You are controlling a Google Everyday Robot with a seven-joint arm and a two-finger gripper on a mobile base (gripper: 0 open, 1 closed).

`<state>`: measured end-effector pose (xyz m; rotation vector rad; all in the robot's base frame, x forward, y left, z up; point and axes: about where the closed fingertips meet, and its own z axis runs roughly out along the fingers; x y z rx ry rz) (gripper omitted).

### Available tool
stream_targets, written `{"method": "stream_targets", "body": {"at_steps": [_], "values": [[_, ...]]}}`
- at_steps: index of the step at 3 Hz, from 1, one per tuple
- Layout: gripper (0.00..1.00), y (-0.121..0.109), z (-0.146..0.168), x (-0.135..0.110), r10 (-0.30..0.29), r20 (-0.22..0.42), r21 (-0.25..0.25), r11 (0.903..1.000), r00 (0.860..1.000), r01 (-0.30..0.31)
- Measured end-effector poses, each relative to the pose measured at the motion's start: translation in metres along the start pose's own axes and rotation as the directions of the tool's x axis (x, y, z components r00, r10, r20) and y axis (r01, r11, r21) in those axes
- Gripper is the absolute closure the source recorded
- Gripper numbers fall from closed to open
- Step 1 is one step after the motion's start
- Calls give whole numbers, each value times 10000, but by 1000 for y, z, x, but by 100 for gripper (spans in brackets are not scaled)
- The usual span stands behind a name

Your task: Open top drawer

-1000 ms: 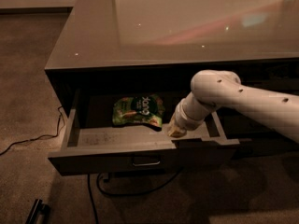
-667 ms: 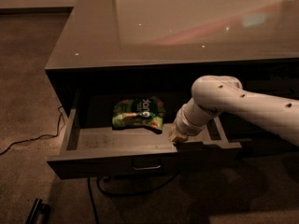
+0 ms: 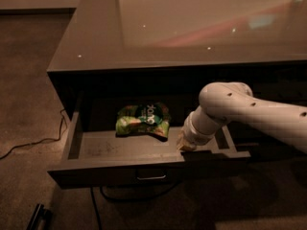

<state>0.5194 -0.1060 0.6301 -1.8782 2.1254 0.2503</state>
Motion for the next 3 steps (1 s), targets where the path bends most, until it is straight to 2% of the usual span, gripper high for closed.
{"method": "stream_targets", "body": {"at_steps": [1,2,3], "values": [[100,-1,0,-1,0,0,-1,10000,10000,0],[81,-1,0,-1,0,0,-1,10000,10000,0],[58,-1,0,-1,0,0,-2,10000,10000,0]]}}
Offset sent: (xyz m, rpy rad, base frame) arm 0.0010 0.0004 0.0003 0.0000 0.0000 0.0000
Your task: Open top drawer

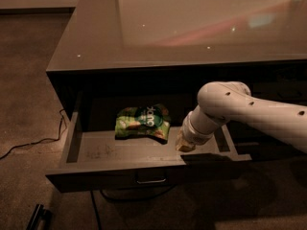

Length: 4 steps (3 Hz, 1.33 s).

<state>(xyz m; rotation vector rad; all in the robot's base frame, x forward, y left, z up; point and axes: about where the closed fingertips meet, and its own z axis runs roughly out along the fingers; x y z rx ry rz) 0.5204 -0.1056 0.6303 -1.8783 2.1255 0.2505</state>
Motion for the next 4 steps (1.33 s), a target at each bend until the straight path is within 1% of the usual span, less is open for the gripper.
{"method": "stream_targets", "body": {"at_steps": [2,3,4], "values": [[12,0,0,0,0,0,-1,10000,10000,0],[0,0,0,0,0,0,-2,10000,10000,0],[0,0,0,0,-1,0,-3,10000,10000,1]]}}
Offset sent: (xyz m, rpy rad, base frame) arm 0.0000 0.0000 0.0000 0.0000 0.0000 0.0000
